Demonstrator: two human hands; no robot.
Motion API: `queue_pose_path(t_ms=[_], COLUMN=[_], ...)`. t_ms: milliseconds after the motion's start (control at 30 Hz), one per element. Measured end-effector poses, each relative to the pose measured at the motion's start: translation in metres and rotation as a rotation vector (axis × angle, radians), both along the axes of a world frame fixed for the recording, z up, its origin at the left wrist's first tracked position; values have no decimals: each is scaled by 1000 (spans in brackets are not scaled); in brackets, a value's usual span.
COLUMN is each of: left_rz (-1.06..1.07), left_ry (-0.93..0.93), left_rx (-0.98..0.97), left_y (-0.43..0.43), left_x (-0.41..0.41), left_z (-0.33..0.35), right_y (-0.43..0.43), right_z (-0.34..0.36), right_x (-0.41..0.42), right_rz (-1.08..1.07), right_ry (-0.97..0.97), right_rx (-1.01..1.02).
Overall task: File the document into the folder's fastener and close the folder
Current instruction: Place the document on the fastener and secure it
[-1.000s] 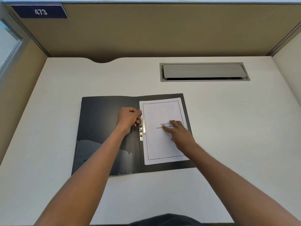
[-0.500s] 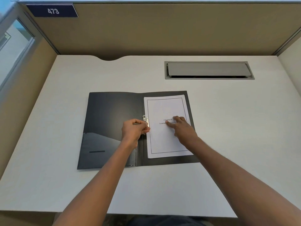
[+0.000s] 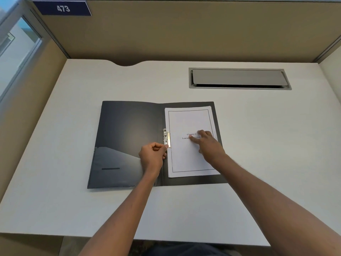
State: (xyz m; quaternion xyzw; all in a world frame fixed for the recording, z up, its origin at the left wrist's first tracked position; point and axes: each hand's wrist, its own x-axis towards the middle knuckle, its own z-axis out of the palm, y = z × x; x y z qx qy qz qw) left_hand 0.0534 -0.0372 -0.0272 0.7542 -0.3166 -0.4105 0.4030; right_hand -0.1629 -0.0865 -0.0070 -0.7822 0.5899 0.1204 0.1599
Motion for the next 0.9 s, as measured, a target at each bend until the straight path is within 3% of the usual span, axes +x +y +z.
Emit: queue_pose_path(t_ms=[333, 900], left_rz=[-98, -112], left_ry=[-229, -177], left_rx=[24, 192], left_y=[1, -15], left_x=[-6, 9], left_z=[-3, 0], right_y=[0, -1], right_z=[1, 2], right_x=[1, 1], right_rz=[-5, -11], right_ry=[-3, -6], right_rx=[7, 6])
